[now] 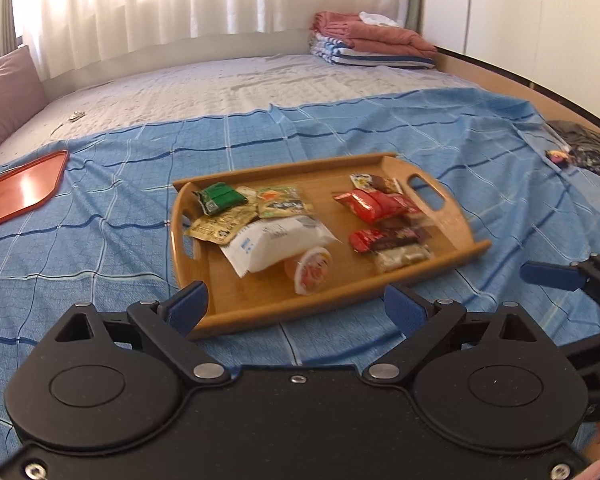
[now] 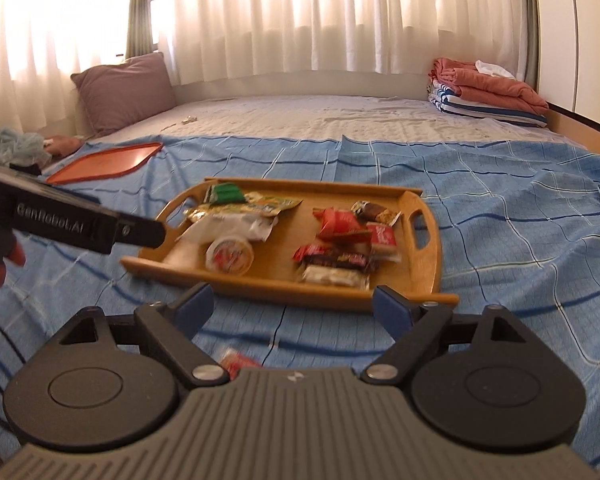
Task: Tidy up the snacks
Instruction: 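Move both grippers back to the last snacks on the sheet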
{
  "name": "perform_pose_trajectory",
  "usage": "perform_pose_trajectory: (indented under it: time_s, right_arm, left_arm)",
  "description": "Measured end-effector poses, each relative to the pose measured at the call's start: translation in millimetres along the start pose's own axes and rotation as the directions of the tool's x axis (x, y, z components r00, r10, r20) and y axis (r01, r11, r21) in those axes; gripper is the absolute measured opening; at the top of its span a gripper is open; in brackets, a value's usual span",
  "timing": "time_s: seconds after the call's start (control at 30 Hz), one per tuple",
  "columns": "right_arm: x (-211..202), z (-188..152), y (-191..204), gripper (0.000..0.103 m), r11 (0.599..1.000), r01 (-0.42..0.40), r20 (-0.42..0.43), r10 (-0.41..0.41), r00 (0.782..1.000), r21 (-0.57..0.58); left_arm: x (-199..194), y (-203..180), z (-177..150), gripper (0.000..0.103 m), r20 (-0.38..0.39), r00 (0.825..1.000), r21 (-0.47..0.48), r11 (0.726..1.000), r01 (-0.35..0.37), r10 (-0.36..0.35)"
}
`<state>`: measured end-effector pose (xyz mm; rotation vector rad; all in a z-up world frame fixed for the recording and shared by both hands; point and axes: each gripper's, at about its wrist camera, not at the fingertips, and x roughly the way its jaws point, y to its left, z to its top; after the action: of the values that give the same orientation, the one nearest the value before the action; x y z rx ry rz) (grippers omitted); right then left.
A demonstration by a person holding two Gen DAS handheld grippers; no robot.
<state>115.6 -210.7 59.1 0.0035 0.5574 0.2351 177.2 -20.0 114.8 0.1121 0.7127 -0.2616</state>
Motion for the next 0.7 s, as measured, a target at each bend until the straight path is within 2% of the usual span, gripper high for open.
perform_pose_trajectory:
  time_s: [0.2,0.57,0.7]
  right_arm:
    - [-12.3,-33.1,14.1,0.091,1.000,-0.018,-0.022,0.018,1.000,-0.003]
    - [-46.9,-51.4,5.6,0.091,0.999,-0.004,0.004,0.003,1.000,0.041]
    - [-57.7,-56.5,-1.6,0.091,0.998,0.013,0.014,-0.014,1.000,0.059]
  left_arm:
    - [-19.0,-10.7,-9.6,0.095,-0.015,1.000,0.011,1.000,0.020,-0.020]
    - [-67.4,-12.8,-16.0,0.095,0.018,1.000,-0.030,0.999,0.020,-0.020]
    - [-86.5,-20.4,-25.4,0.095,0.037,0.997,-0.032,0.998,0.062,-0.061]
